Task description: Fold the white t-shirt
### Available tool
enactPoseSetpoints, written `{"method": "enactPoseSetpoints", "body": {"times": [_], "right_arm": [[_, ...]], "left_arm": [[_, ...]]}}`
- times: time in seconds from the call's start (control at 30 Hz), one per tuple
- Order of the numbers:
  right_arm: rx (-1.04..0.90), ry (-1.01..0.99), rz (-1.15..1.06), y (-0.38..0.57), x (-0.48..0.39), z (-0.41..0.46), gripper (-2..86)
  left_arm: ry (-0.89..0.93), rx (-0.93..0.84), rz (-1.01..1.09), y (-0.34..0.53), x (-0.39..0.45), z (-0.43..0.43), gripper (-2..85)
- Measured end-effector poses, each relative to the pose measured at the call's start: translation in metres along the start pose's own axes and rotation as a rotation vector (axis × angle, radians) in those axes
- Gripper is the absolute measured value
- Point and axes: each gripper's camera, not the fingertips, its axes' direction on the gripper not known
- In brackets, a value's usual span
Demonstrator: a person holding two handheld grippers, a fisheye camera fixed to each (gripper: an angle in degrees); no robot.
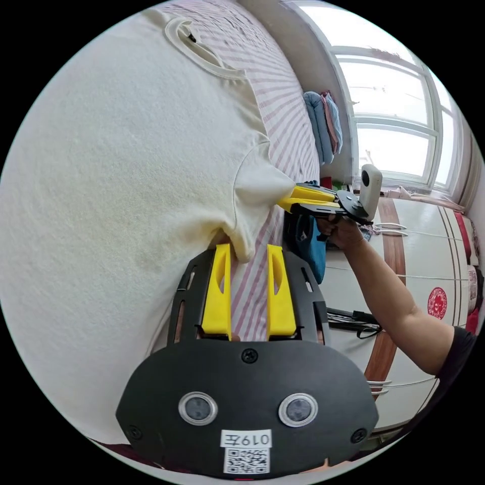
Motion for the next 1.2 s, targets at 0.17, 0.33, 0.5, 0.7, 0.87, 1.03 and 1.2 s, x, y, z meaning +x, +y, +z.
{"method": "enactPoseSetpoints", "body": {"times": [0.17, 0.33, 0.5, 0.7, 0.87, 1.03, 1.2], "right_arm": [[0.01, -0.066, 0.011, -0.015, 0.033, -0.025, 6.4], [-0.057, -0.227, 0.033, -0.032, 0.067, -0.056, -0.5], [-0.124, -0.375, 0.176, -0.042, 0.107, -0.079, -0.8], [-0.258, -0.491, 0.324, -0.061, 0.146, -0.084, -0.8], [-0.368, -0.399, 0.302, -0.085, 0.148, -0.089, 0.9], [-0.413, -0.29, 0.217, -0.096, 0.141, -0.112, 7.1], [-0.252, -0.209, 0.291, -0.101, 0.141, -0.138, 7.6]], "left_arm": [[0.035, -0.014, -0.082, -0.021, 0.002, 0.03, 5.2], [0.175, -0.044, -0.159, -0.034, 0.003, 0.047, 2.1], [0.264, -0.094, -0.23, -0.048, 0.002, 0.06, 1.5], [0.194, -0.243, -0.299, -0.075, 0.003, 0.085, 1.9], [0.04, -0.341, -0.293, -0.1, 0.015, 0.109, 2.5], [-0.007, -0.357, -0.275, -0.111, 0.028, 0.123, 2.7], [0.03, -0.335, -0.309, -0.111, 0.031, 0.133, 2.6]]}}
